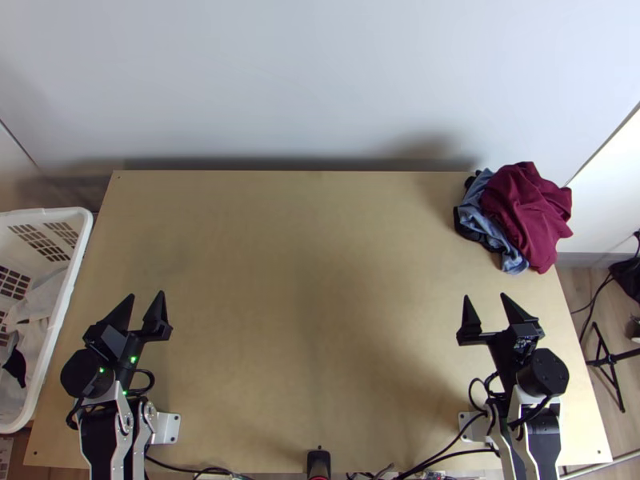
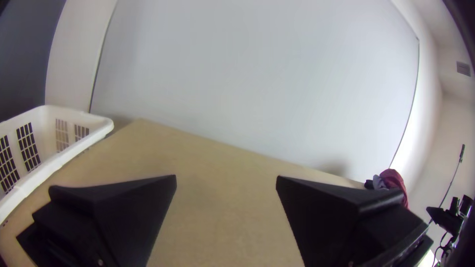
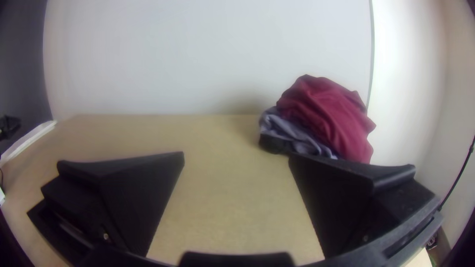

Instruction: Fold the t-shirt

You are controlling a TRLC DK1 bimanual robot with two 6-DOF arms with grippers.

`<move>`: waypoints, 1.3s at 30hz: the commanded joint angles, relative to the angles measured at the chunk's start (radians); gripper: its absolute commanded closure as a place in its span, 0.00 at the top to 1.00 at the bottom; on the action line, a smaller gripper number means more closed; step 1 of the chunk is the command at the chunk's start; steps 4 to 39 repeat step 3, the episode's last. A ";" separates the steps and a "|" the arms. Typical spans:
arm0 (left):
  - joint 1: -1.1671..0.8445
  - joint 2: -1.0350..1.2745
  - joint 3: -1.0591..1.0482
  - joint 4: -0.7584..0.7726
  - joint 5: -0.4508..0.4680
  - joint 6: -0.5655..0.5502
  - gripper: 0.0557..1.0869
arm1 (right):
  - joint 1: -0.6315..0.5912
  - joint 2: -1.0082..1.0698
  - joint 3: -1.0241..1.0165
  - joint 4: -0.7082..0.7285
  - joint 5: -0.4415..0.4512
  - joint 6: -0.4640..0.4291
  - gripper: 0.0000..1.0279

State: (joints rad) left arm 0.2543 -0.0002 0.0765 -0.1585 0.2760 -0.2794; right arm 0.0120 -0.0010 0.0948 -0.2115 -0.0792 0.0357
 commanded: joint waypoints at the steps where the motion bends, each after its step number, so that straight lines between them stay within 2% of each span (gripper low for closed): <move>1: 0.000 0.000 0.000 0.001 -0.001 -0.001 0.95 | 0.000 0.001 0.000 0.000 0.001 0.000 0.96; 39: 0.000 0.000 0.000 0.001 -0.001 0.000 0.95 | 0.000 -0.001 0.000 0.000 0.001 0.000 0.96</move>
